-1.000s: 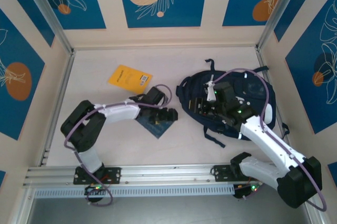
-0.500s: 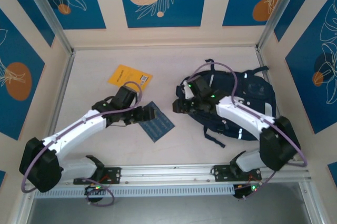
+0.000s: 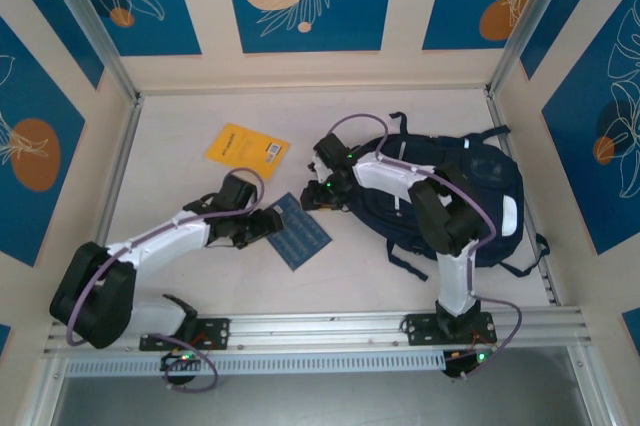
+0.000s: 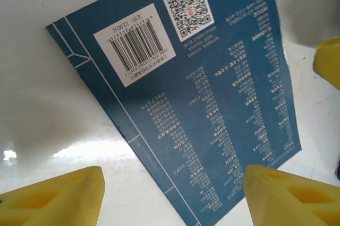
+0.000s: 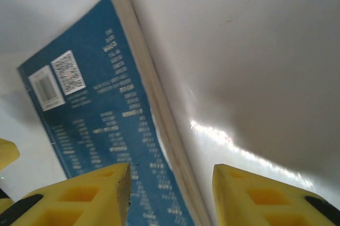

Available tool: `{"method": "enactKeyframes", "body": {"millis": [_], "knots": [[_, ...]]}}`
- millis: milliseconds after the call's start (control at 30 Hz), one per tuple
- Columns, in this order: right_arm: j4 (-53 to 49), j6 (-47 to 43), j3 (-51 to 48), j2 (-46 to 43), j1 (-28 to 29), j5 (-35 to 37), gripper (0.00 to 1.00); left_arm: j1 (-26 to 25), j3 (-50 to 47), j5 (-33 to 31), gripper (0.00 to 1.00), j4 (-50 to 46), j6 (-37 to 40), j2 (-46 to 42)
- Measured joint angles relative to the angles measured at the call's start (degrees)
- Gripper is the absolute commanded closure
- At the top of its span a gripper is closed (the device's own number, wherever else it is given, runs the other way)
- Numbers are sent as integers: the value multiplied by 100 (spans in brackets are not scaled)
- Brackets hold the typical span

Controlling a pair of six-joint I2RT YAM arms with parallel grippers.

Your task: Pack the student bag

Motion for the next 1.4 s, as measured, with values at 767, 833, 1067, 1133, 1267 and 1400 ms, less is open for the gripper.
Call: {"method": "enactKeyframes", "body": {"millis": [767,833,1067,1133,1267,1400], "knots": [[264,-216,-566,22,369,-909,56,118,-116,356,36,367,-74,780],[400,-127,-769,-68,380,-1036,55,138,-116,393,36,365,-74,789],[973,372,-1296,-269,245,-1801,51,149,-116,420,35,363,-70,789],[1217,581,-1554,-431,243,-2083,50,149,-116,424,36,363,-68,789],[1812,1069,-1917,-737,243,-2686,49,149,-116,439,36,365,-57,789],[2518,1547,-2153,-962,243,-3038,50,149,-116,442,36,365,-55,789]]}}
